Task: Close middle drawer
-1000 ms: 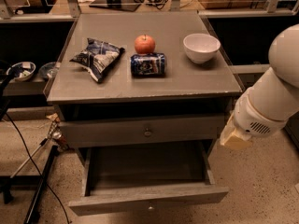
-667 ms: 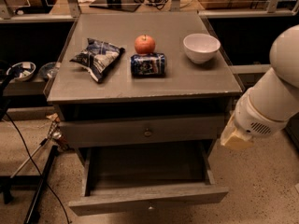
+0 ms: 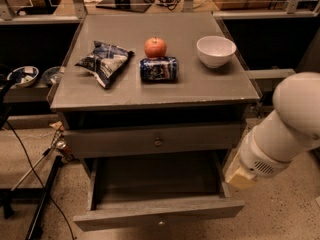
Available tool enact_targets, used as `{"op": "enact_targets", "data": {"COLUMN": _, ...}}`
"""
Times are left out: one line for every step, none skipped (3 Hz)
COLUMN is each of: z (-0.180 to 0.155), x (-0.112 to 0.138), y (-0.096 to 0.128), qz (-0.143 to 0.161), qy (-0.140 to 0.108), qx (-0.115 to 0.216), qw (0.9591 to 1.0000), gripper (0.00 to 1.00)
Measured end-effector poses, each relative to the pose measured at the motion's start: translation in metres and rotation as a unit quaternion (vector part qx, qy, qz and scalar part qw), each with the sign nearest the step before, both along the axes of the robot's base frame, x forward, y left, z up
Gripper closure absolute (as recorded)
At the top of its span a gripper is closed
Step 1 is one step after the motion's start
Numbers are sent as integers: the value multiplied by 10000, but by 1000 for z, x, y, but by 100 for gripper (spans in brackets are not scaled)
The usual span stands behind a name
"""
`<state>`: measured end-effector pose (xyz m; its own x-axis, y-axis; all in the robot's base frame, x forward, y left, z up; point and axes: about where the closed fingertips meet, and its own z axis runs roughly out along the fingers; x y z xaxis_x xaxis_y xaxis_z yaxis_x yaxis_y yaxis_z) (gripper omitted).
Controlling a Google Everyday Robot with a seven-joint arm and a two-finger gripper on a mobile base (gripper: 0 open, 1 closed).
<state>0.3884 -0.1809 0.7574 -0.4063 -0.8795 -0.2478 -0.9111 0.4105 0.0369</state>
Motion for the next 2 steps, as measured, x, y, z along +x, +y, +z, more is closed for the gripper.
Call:
{"op": "enact_targets", "data": {"z": -40, "x": -7, "y": 13, "qz": -98, "qy": 279, "qx": 255, "qw": 9992, "gripper": 100}}
{"op": "enact_targets", "data": {"z": -40, "x": -7, "y": 13, "qz": -98, "qy": 278, "qx": 255, "qw": 9992, "gripper": 100}}
